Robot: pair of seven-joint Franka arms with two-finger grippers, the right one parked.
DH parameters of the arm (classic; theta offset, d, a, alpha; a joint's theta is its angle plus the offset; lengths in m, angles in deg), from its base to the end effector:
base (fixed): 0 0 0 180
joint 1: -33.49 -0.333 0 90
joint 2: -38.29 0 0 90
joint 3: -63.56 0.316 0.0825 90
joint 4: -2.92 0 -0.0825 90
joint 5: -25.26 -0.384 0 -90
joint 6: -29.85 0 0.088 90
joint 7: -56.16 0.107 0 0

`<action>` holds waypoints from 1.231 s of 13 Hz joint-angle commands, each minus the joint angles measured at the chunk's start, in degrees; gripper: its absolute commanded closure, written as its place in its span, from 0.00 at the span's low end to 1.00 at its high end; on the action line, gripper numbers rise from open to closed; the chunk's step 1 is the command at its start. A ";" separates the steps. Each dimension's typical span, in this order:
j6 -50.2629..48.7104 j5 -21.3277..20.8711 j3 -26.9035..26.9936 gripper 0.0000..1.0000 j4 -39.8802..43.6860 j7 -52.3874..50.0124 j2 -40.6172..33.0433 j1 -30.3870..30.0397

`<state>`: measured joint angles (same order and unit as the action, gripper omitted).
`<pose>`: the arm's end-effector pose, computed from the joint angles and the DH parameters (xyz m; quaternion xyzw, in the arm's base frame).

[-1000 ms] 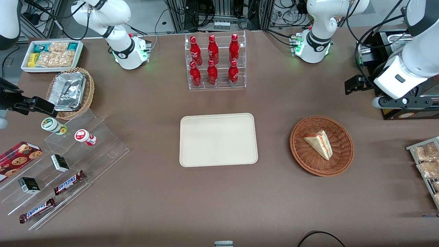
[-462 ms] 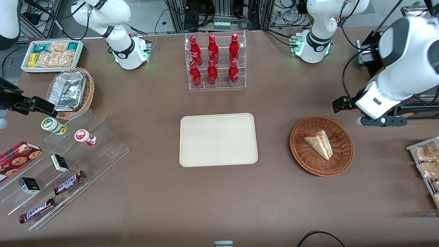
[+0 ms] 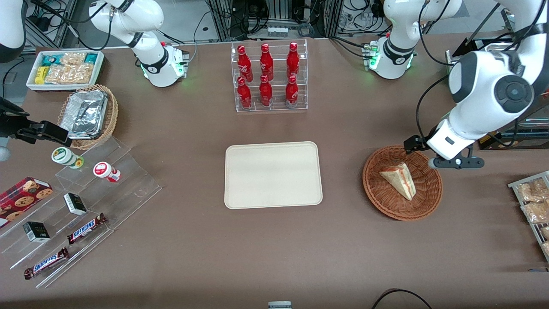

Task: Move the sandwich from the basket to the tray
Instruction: 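Lower the open left gripper around the wrapped sandwich in the basket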

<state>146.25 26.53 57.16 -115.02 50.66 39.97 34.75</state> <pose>0.5431 -0.0740 0.4167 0.9994 -0.0137 -0.0291 0.0081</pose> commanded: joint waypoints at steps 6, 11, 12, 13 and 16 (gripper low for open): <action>12.10 -0.39 0.34 0.00 -6.86 -2.31 3.14 0.23; 14.30 -0.39 0.34 0.00 -6.77 -13.63 5.17 0.31; 14.47 -0.39 0.34 0.00 -6.77 -16.62 5.43 0.31; 15.08 -0.39 0.34 0.00 -6.77 -20.21 5.96 0.31; 17.01 -0.39 0.25 0.00 -6.77 -34.27 7.72 0.58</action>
<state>161.05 26.54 57.31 -121.49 23.80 46.71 34.77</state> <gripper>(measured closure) 0.000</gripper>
